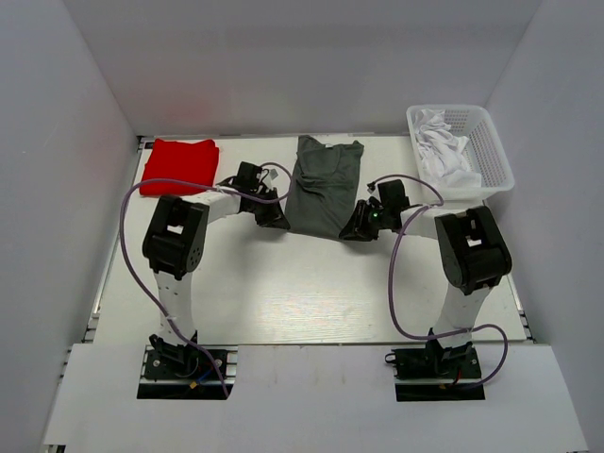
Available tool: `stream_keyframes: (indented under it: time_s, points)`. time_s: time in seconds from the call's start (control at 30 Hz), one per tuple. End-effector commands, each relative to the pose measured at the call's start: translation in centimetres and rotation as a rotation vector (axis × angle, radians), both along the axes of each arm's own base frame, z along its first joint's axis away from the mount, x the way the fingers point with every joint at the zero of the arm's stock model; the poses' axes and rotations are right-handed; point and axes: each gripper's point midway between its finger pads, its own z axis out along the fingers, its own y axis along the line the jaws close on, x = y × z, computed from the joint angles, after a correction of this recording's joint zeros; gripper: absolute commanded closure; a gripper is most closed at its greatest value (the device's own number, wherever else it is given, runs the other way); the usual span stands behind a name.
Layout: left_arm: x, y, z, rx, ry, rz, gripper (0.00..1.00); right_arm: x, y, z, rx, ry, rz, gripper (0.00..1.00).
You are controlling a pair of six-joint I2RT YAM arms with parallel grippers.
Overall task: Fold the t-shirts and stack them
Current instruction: Grab one side of the 2/3 rectangular tshirt with both arms
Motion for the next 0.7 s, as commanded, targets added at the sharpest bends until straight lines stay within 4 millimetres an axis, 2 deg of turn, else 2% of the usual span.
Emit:
stream_keyframes:
  time_s: [0.0, 0.03, 0.1, 0.13, 0.17, 0.23, 0.27, 0.37, 0.43, 0.47, 0.5, 0.53, 0.6, 0.63, 0.67]
  points:
    - [-1.0, 0.3, -1.7, 0.029, 0.041, -0.004, 0.95, -0.5, -0.4, -1.2, -0.008, 0.034, -0.007, 0.70]
    - [-0.9, -0.1, -1.2, 0.007, 0.044, -0.007, 1.00, -0.5, -0.4, -1.1, -0.001, 0.037, -0.008, 0.73]
    - [-1.2, -0.7, -1.2, -0.012, 0.036, -0.026, 1.00, -0.7, -0.1, -0.8, 0.008, 0.035, 0.002, 0.81]
    - [-1.2, -0.7, -0.7, -0.020, 0.027, -0.019, 1.00, -0.8, -0.1, -0.6, 0.008, 0.033, 0.009, 0.88]
    - [-1.0, -0.8, 0.5, -0.031, -0.003, -0.020, 1.00, -0.9, -0.1, -0.3, 0.009, 0.029, 0.009, 1.00]
    - [-1.9, -0.7, 1.3, -0.024, -0.010, -0.023, 1.00, -1.0, -0.2, 0.7, 0.010, 0.004, 0.019, 1.00]
    - [-2.3, -0.4, 2.9, -0.025, -0.033, -0.018, 1.00, -1.8, 0.0, 0.8, 0.006, 0.019, 0.042, 1.00]
    - [-4.9, 0.3, 3.9, -0.013, -0.009, -0.013, 1.00, -3.7, -0.1, 3.2, 0.037, 0.002, 0.094, 1.00]
    - [-7.4, 0.7, 5.4, -0.017, 0.000, -0.015, 1.00, -6.7, 0.1, 4.0, 0.086, 0.056, 0.143, 1.00]
    - [-9.3, 1.5, 5.0, 0.000, 0.057, -0.007, 1.00, -7.3, -0.1, 4.9, 0.098, 0.045, 0.153, 1.00]
    - [-10.4, 1.7, 5.3, 0.013, 0.062, -0.012, 1.00, -9.3, -0.4, 4.7, 0.090, 0.113, 0.162, 1.00]
    - [-11.3, 2.0, 7.1, -0.003, 0.040, -0.003, 1.00, -10.9, -0.8, 5.6, 0.103, 0.108, 0.175, 1.00]
    - [-14.2, 2.9, 7.8, 0.017, 0.096, -0.004, 1.00, -13.9, -1.2, 6.0, 0.114, 0.189, 0.200, 1.00]
    - [-14.9, 3.2, 8.7, 0.016, 0.094, -0.004, 1.00, -14.8, -1.4, 7.0, 0.125, 0.173, 0.206, 1.00]
    - [-15.8, 3.3, 10.7, -0.019, 0.070, -0.009, 1.00, -16.0, -1.8, 7.9, 0.128, 0.184, 0.214, 1.00]
